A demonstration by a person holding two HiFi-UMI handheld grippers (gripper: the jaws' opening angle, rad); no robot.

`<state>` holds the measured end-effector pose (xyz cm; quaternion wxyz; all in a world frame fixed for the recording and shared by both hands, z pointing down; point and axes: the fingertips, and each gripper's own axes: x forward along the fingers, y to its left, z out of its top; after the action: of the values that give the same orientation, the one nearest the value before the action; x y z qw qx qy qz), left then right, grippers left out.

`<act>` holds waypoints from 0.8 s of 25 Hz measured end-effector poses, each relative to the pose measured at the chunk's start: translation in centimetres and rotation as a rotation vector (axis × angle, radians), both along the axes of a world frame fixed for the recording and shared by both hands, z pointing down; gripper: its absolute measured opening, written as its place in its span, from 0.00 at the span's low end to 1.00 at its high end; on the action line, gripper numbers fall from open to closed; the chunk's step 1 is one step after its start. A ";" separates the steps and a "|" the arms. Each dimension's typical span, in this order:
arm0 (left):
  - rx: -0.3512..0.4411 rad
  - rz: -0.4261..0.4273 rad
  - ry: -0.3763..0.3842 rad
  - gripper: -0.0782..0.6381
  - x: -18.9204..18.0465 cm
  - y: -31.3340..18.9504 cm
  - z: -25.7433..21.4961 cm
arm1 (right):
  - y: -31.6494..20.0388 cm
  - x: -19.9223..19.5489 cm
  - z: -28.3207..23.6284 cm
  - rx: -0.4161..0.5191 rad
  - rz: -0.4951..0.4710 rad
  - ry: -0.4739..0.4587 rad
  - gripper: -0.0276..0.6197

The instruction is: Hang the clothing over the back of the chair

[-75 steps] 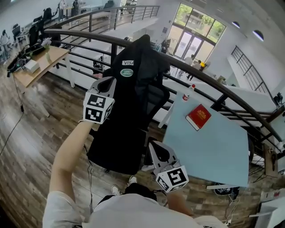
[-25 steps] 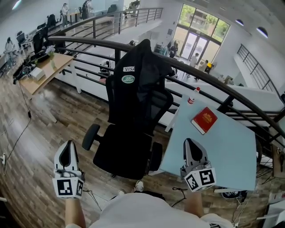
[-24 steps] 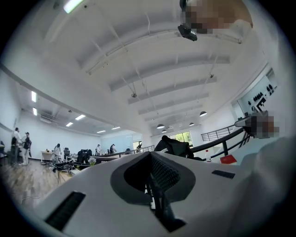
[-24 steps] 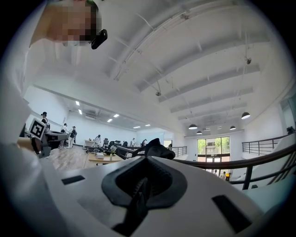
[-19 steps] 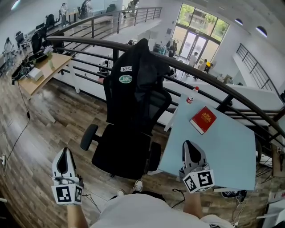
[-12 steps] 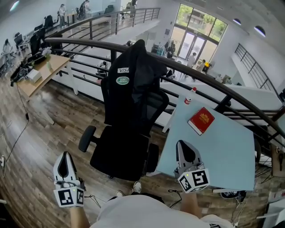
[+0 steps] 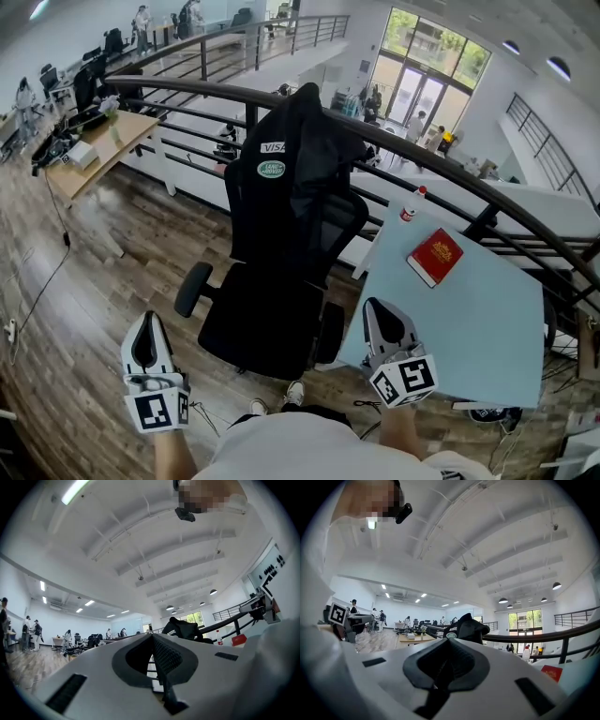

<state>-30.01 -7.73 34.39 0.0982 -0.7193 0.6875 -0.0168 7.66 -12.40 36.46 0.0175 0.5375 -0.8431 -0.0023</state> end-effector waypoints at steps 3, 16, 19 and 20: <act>-0.003 -0.008 -0.013 0.14 -0.4 0.4 0.0 | -0.2 -0.9 0.1 -0.002 -0.017 -0.004 0.07; -0.020 0.017 0.008 0.14 -1.8 1.6 0.9 | 2.2 -2.9 0.5 -0.023 -0.026 0.016 0.07; -0.026 0.039 0.011 0.14 -1.6 1.7 1.2 | 3.2 -3.7 0.5 -0.018 -0.029 0.024 0.07; -0.030 0.046 0.012 0.14 -1.6 1.7 1.5 | 3.6 -4.0 0.6 -0.019 -0.031 0.029 0.07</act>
<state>-31.59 -6.00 35.84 0.0836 -0.7366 0.6709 -0.0204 3.66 -8.84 37.07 0.0350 0.5241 -0.8510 -0.0024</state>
